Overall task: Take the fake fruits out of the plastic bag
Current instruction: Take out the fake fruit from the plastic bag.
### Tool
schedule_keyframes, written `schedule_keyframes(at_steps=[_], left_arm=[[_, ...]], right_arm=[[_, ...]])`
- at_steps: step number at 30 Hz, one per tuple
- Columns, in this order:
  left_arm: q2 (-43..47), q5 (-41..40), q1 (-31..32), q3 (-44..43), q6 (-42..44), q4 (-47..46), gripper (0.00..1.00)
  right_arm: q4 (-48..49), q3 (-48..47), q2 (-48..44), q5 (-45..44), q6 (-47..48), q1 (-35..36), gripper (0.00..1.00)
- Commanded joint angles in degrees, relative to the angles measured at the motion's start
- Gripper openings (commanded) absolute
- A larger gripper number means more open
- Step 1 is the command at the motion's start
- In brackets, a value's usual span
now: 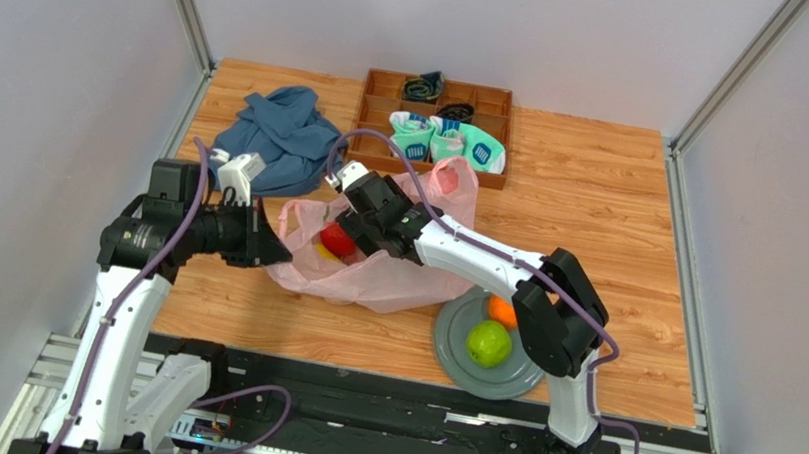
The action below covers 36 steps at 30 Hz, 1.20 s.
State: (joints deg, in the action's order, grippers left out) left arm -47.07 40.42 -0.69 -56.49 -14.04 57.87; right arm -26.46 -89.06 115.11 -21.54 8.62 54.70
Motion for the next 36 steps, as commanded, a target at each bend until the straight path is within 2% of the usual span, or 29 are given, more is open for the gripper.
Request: schedule_keyframes(at_steps=[1, 2, 3, 4, 5, 12, 14, 16, 18, 19, 20, 22, 23, 25, 28, 31, 32, 36], left_arm=[[3.6, -6.8, -0.4, -0.2, 3.1, 5.1, 0.0], [3.6, -7.0, -0.4, 0.0, 2.9, 4.2, 0.0], [3.5, -6.6, -0.4, 0.1, 2.7, 3.6, 0.0], [3.2, -6.0, -0.3, 0.7, 2.5, 3.0, 0.0], [2.9, -4.1, -0.3, 1.0, 2.3, 2.1, 0.0], [4.1, 0.4, -0.4, 2.7, 1.8, 1.1, 0.0], [5.5, 0.6, -0.4, 4.3, 1.0, 0.0, 0.0], [6.2, 1.1, -0.4, 5.5, 0.1, -0.7, 0.0], [6.6, 1.7, -0.3, 5.6, 0.0, -1.3, 0.0], [6.6, 1.8, -0.3, 5.7, 0.1, -1.3, 0.0], [6.8, 1.9, -0.4, 5.7, 0.1, -1.6, 0.0], [7.0, 1.9, -0.4, 5.9, -0.2, -2.1, 0.0], [7.2, 1.6, -0.4, 6.2, -0.3, -3.1, 0.0], [7.1, 1.4, -0.4, 6.8, -0.9, -4.4, 0.0], [6.7, 0.9, -0.4, 7.1, -1.5, -6.4, 0.0], [5.7, 1.0, -0.4, 7.2, -1.9, -8.8, 0.0], [5.4, 1.2, -0.4, 7.2, -2.1, -9.2, 0.0], [3.9, 1.9, -0.4, 7.3, -3.2, -11.6, 0.0]], right_arm=[[3.7, -0.9, 0.6, -2.2, -2.1, 0.1, 0.79], [3.6, -1.7, 1.1, -1.0, -2.0, 0.1, 0.82], [3.7, -2.2, 1.6, -0.7, -1.5, 0.3, 0.9], [3.4, -2.9, 2.9, -0.4, -1.1, 0.5, 0.92], [3.3, -3.3, 3.5, -1.0, -0.9, 0.7, 0.99], [3.6, -1.0, 6.0, -4.1, 1.0, 1.1, 1.0], [5.3, 0.3, 6.6, -5.9, 3.2, 1.1, 0.97], [8.2, 0.5, 7.6, -7.0, 6.0, 1.1, 0.9], [10.1, 0.3, 9.1, -8.4, 9.3, 1.0, 0.76], [10.3, 0.1, 9.3, -8.3, 10.0, 1.0, 0.67], [10.3, -0.2, 9.5, -8.3, 10.8, 1.0, 0.48], [9.9, -0.2, 8.7, -7.8, 11.4, 1.1, 0.29], [9.7, -0.3, 8.3, -7.1, 11.7, 1.1, 0.14], [7.2, -1.3, 5.8, -6.2, 11.9, 1.2, 0.0], [1.1, -3.8, 0.7, -2.0, 10.2, 1.0, 0.0], [-6.7, -6.7, -6.6, 8.9, 7.3, -0.3, 0.0], [-9.8, -7.1, -8.2, 15.4, 7.1, -1.0, 0.0], [-13.4, -5.5, -15.8, 26.9, 8.9, -1.5, 0.0]])
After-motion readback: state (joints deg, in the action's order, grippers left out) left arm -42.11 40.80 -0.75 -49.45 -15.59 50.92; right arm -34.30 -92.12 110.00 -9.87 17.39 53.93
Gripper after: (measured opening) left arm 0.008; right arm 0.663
